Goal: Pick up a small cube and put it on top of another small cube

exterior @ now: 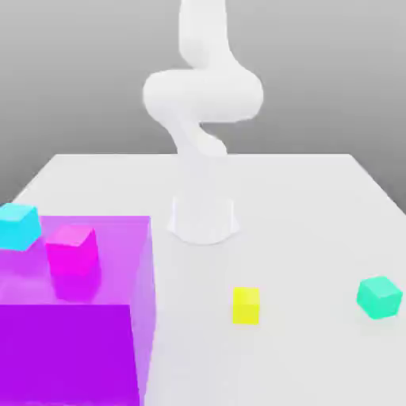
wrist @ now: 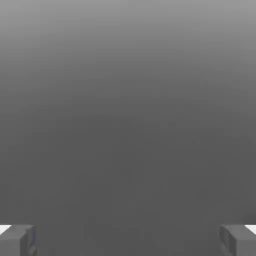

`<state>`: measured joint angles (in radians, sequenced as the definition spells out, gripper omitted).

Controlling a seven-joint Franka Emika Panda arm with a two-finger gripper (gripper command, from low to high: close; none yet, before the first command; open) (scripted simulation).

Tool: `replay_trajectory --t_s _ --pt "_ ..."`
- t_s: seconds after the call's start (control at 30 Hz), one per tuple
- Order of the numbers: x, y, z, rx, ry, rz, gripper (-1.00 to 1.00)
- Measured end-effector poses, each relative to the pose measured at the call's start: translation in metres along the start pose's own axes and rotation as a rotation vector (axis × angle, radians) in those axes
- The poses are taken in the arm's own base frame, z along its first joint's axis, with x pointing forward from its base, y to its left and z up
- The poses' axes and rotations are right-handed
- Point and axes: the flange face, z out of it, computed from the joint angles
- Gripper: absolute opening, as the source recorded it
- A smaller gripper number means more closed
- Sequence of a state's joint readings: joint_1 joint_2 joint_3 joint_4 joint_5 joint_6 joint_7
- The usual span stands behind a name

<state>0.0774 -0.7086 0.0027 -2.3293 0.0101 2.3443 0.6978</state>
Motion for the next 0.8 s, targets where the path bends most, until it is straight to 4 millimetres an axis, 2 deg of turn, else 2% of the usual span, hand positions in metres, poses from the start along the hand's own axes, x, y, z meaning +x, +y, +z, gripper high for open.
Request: replay_trajectory --t_s 0.1,0.2,0.33,0.43,0.53,0.67,0.77,0.8 --pt "-0.037 -0.024 0.066 -0.003 -0.118 -0.198 0.00" --pt "-0.085 -0.044 0.124 0.000 -0.227 -0.392 0.00" --pt "-0.163 -0.061 0.189 0.012 -0.365 -0.656 0.00" --pt "-0.230 -0.064 0.229 0.026 -0.465 -0.857 0.00" --pt "-0.300 -0.058 0.261 0.044 -0.562 -1.061 0.00" --pt "-0.406 -0.039 0.285 0.086 -0.693 -1.365 0.00" --pt "-0.460 -0.007 0.304 0.099 -0.778 -1.544 0.00" --pt "-0.471 0.000 0.311 0.101 -0.792 -1.570 0.00"
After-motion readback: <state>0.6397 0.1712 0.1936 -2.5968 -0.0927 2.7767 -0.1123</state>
